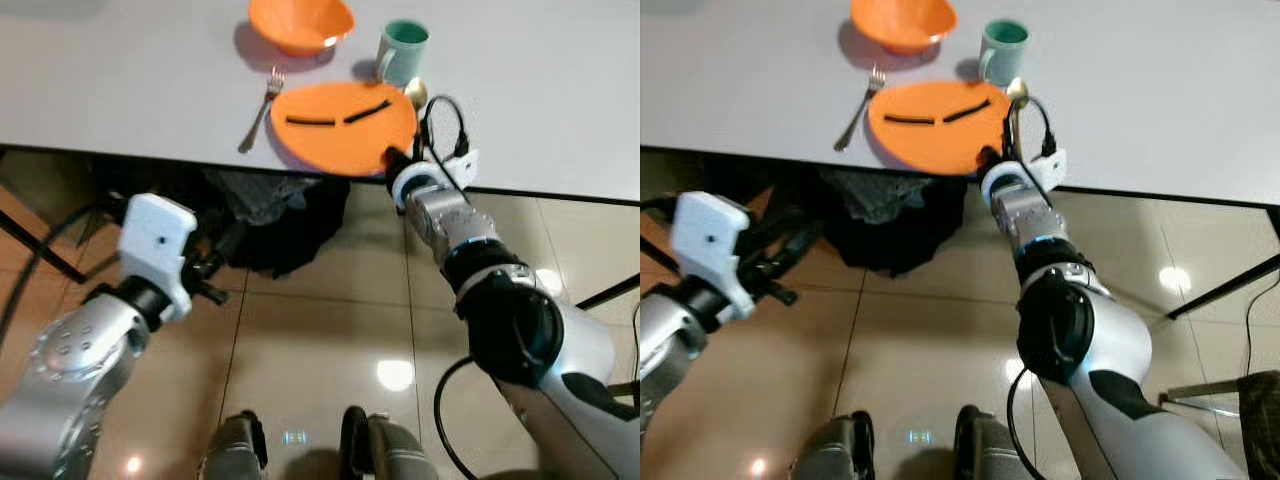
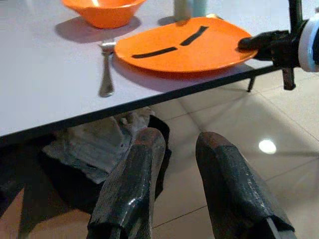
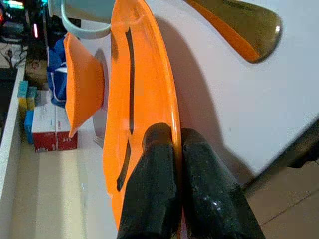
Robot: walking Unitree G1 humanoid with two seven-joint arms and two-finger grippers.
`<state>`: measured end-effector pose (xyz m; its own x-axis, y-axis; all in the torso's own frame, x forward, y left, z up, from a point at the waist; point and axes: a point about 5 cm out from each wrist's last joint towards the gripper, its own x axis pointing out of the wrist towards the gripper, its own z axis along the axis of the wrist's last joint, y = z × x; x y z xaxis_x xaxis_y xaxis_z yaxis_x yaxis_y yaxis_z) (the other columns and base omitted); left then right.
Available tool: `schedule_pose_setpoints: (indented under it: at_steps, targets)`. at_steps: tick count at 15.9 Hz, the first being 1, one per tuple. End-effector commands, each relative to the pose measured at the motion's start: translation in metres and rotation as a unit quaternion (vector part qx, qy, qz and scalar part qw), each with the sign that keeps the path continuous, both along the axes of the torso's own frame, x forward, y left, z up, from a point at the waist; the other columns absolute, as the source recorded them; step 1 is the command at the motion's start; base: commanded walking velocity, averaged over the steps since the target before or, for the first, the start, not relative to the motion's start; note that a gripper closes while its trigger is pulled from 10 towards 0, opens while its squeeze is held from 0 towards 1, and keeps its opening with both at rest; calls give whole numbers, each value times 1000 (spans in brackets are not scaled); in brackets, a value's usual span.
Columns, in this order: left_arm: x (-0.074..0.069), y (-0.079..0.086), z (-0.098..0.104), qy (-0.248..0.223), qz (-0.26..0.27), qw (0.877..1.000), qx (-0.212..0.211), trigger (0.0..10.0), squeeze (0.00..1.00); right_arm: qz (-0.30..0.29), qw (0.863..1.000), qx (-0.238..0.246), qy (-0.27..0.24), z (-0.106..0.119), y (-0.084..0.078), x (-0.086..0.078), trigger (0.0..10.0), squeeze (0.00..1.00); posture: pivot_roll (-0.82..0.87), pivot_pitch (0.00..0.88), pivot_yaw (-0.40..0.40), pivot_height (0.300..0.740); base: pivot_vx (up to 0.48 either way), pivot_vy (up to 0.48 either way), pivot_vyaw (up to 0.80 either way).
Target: Setting the table
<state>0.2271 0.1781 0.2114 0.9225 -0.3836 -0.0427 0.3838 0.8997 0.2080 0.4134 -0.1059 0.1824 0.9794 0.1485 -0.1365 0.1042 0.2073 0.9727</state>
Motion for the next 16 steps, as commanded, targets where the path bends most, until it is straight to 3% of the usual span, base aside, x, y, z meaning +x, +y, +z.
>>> schedule_pose_setpoints:
  at_steps: [1, 5, 6, 7, 13, 14, 16]
  targets:
    - [-5, 1, 5, -9, 2, 1000, 2, 10000, 0, -8, 1000, 0, 10, -3, -3, 0, 10000, 0, 150, 339, -64, 740, 0, 0, 0]
    - [-6, 8, 22, -36, 19, 999, -7, 10000, 0, -14, 1000, 16, -4, 10, 0, 3, 10000, 0, 166, 351, -73, 740, 0, 0, 0]
    - [-8, 6, 21, -35, 19, 999, -9, 10000, 0, -12, 1000, 18, -9, 11, 2, 3, 10000, 941, 164, 346, -74, 740, 0, 0, 0]
    - [-8, 5, 21, -34, 19, 999, -11, 10000, 0, -11, 1000, 20, -11, 11, 2, 3, 10000, 1000, 163, 345, -75, 740, 0, 0, 0]
    - [-3, -2, 9, -10, 9, 1000, -5, 10000, 0, -5, 1000, -18, 12, 2, 2, 1, 10000, 1000, 135, 295, -77, 740, 0, 0, 0]
    - [0, -3, 10, -12, 8, 1000, -7, 10000, 0, -4, 999, -37, 11, 3, 1, 2, 10000, 1000, 130, 288, -78, 740, 0, 0, 0]
    - [3, -5, 9, -12, 7, 1000, -10, 10000, 0, 5, 993, -121, -1, 8, 0, 3, 10000, 1000, 120, 274, -79, 740, 0, 0, 0]
